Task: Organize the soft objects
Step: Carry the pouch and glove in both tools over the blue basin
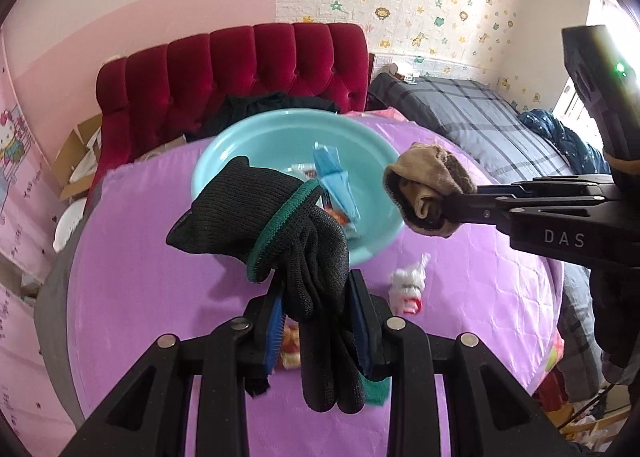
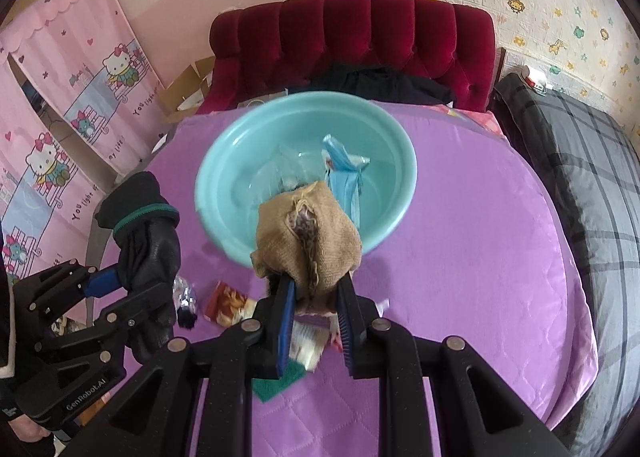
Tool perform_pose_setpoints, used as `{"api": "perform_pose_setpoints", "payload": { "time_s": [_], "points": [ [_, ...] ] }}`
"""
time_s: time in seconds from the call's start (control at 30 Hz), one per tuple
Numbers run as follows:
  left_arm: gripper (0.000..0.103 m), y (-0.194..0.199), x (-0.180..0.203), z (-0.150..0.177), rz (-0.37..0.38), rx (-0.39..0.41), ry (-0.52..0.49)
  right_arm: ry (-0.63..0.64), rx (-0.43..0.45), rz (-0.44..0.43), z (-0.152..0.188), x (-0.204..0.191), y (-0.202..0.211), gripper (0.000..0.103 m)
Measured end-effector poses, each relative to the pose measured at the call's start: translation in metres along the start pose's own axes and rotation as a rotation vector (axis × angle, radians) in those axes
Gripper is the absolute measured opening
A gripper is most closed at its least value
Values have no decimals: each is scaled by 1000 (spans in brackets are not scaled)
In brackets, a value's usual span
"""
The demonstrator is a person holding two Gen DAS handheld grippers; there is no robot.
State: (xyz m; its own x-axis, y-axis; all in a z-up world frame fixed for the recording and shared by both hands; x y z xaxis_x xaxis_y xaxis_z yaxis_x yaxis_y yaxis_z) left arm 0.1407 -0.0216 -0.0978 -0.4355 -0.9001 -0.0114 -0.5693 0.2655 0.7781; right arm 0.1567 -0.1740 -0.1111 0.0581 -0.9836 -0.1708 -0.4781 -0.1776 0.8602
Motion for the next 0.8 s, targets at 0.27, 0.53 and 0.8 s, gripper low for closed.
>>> {"api": "perform_pose_setpoints", "payload": {
  "time_s": [0.27, 0.53, 0.8],
  "points": [
    [32, -23, -14, -30, 4, 14, -20, -15, 22, -11, -37, -7, -19, 21],
    [32, -56, -25, -50, 24, 4, -24, -37, 5, -11, -65, -9, -52, 21],
    [32, -94, -34, -64, 45, -24, -19, -94, -47, -5, -82, 4, -96, 21]
  ]
}}
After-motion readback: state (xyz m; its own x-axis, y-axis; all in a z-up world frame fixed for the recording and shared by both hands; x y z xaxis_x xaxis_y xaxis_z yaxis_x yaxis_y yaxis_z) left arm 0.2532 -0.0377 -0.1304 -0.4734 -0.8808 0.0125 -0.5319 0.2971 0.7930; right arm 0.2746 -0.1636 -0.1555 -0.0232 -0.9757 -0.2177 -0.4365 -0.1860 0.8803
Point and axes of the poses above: each gripper's, at about its wrist camera, not at the fingertips, and y roughly against the way its jaws point, x to its right, z to its underside, the point moved 9 cm from there along -y, roughly the way its jaws point, and after that the axes turned 10 degrees about -y, right-handed, at the moved point
